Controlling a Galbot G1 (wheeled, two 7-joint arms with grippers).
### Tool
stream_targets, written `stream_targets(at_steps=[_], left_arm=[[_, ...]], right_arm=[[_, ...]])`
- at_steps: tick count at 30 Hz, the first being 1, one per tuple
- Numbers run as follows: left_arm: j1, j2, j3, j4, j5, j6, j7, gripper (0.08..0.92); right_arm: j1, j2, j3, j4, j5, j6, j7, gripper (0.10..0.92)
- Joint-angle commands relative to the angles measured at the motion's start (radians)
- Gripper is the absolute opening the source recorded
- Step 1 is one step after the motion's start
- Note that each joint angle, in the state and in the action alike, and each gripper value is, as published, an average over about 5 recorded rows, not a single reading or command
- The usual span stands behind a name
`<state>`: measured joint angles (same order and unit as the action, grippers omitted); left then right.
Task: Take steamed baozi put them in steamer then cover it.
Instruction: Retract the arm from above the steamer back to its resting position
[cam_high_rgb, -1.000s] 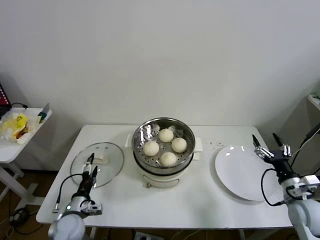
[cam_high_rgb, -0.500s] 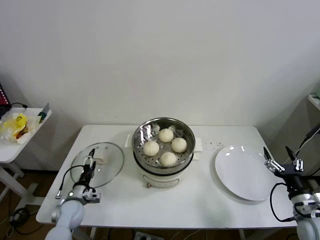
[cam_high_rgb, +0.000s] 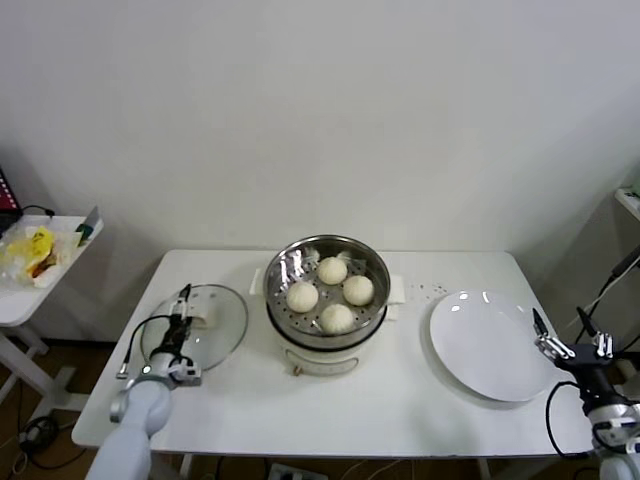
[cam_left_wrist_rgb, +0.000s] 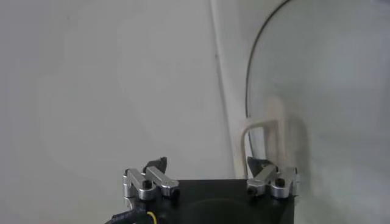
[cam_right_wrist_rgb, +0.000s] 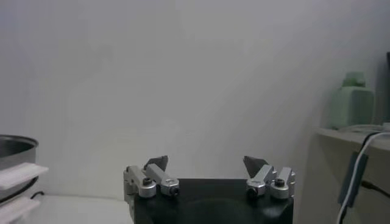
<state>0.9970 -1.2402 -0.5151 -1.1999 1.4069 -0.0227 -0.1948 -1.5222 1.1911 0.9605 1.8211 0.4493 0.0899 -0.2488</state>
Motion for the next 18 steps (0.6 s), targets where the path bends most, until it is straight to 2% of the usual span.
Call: stream_targets(at_steps=[1,5,8,18], left_arm=[[-0.061,0.000,0.032,0.086,-0.055,-0.003,-0.032,0.823],[-0.068,0.001,0.037,0.094,-0.081,-0.008,-0.029,0.820],[-0.067,0.003,0.037,0.094,-0.085,-0.012,-0.026,0.774],[-0.051,0.011,0.031,0.070,-0.126,-0.018,-0.004,0.489]], right_arm=[[-0.008,0.020,0.001,-0.016,-0.038,0.016,-0.018,0.823],[-0.007,0.026,-0.002,-0.025,-0.053,0.022,-0.025,0.823],[-0.004,0.028,-0.002,-0.030,-0.058,0.024,-0.028,0.823],[0.015,0.031,-0.009,-0.043,-0.074,0.030,-0.029,0.823]])
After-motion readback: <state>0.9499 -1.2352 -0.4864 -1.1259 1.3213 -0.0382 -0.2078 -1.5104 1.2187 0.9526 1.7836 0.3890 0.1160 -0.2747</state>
